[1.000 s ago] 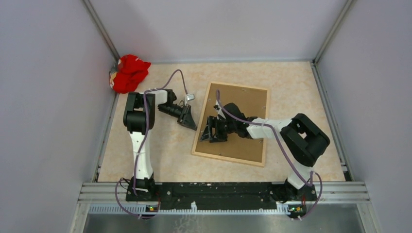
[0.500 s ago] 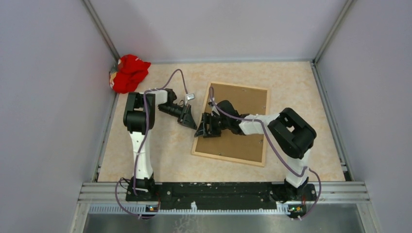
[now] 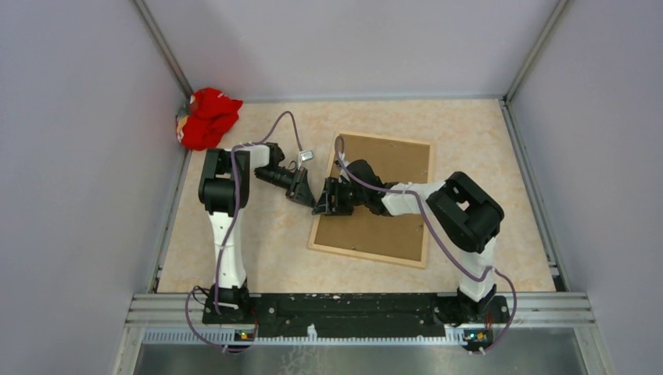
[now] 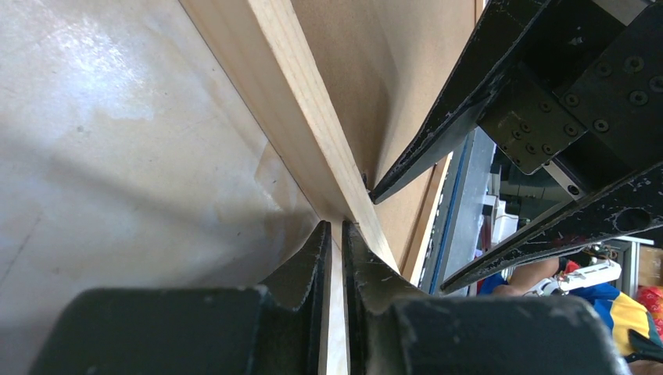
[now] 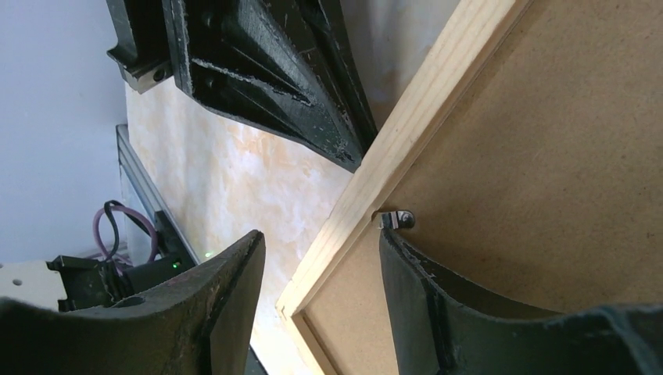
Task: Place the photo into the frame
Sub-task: Install the photo frame at the center of the board.
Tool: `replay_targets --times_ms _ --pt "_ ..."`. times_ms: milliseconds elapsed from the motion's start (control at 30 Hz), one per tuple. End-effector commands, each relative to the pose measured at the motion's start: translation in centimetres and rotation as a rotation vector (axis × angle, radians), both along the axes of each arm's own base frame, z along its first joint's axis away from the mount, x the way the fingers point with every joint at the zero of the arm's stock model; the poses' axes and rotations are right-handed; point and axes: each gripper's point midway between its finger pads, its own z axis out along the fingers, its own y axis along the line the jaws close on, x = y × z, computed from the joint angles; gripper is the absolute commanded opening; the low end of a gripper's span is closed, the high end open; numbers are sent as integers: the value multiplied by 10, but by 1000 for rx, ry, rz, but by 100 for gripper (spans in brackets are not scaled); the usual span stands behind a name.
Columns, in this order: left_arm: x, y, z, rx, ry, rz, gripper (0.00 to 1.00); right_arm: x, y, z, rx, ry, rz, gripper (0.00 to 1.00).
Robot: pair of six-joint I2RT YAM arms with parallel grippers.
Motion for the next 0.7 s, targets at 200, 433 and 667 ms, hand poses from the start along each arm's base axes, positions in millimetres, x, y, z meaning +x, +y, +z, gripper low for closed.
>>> replay_targets --times_ms 200,433,667 --pt "3 -14 6 -42 -49 -33 15 16 8 -15 -17 -13 -62 56" --pt "-1 -20 5 -46 -46 -49 14 24 14 -3 36 -15 -95 55" --pt "20 -10 28 -44 -101 -37 15 70 -36 78 119 -118 -185 68"
